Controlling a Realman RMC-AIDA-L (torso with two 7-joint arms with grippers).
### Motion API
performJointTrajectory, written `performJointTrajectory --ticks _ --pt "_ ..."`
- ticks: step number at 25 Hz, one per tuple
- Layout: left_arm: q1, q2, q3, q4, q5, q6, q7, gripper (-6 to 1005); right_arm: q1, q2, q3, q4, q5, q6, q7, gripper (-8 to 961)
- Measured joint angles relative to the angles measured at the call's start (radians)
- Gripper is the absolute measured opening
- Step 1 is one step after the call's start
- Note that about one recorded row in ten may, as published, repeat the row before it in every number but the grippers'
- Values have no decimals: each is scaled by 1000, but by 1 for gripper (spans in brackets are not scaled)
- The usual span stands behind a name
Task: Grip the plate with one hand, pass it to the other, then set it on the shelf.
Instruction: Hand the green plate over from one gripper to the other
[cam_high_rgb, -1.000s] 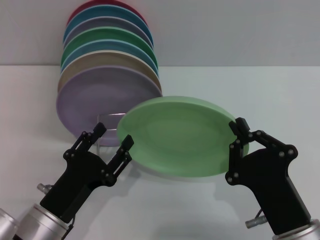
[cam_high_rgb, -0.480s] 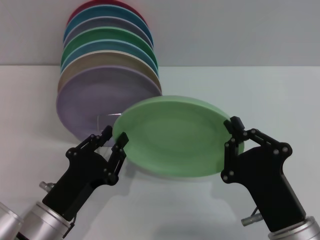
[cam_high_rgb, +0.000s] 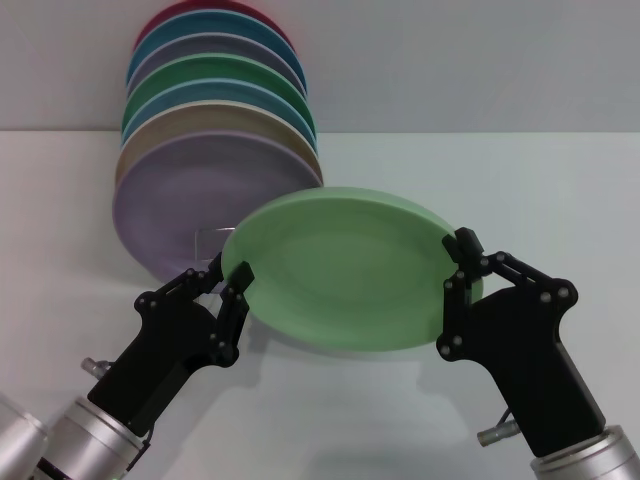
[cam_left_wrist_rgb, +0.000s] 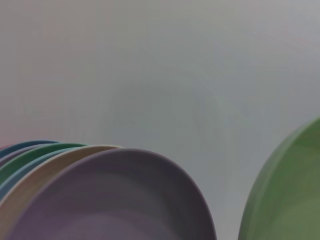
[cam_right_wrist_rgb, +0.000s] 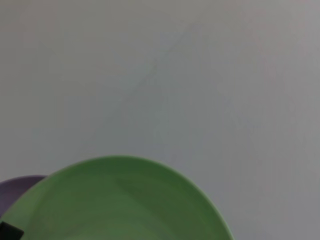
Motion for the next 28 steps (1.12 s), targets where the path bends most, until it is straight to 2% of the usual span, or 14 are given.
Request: performJointTrajectory --ticks 16,21,28 --pt "-9 0 -14 1 2 -11 0 207 12 0 8 -1 3 13 0 43" --pt "-9 0 -14 2 6 -11 0 97 12 0 9 -2 3 15 0 45" --pt "-8 0 -14 1 6 -12 0 55 13 0 10 -3 4 23 0 46"
